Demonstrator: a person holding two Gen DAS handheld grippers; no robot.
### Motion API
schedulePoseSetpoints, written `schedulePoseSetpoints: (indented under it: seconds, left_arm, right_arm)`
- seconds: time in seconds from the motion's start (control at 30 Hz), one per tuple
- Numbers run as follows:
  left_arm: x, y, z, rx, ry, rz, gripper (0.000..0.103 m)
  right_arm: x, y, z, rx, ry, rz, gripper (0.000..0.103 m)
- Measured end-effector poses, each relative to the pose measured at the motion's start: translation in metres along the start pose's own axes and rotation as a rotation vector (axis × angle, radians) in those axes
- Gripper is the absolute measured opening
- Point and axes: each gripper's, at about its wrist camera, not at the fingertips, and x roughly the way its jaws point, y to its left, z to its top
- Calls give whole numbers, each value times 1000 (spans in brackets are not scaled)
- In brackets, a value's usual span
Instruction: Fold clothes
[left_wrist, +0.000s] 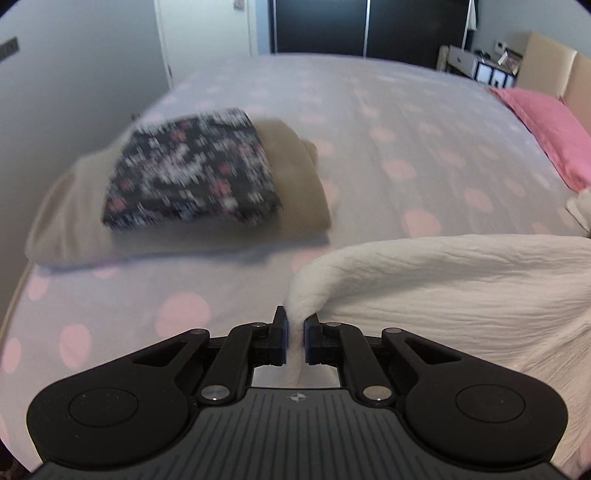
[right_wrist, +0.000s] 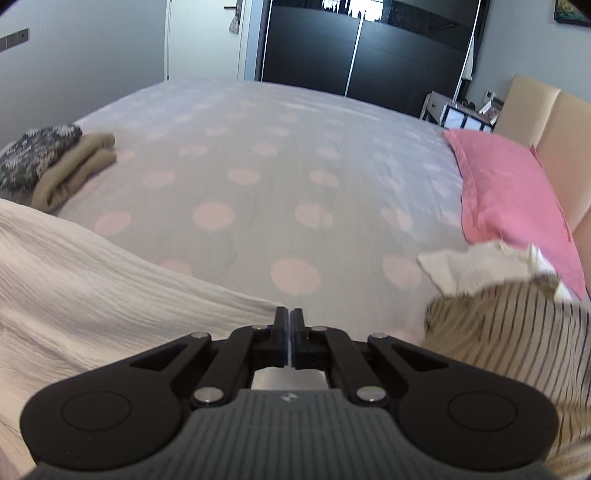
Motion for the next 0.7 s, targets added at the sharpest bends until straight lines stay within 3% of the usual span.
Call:
schedulePoseSetpoints:
  seconds: [0.2,0.33,0.43,0.53,0.7]
  left_arm:
    - [16,6,38,-66,-97,97,6]
    - [48,3,46,-81,-87,113,9]
    - [64,-3,47,-51,-91,143,14]
    - [70,-8,44,-30,-78,173,23]
    - [73,-9,39,-10,-46,178,25]
  right_arm:
    - [44,25,59,-55,-46,-52,1]
    - [92,31,81,-33,13,-36,2]
    - [121,28,86,7,66,-13,10]
    - [131,18,88,37,62,-30,27]
    - [132,-15,75,50,98,-76,27]
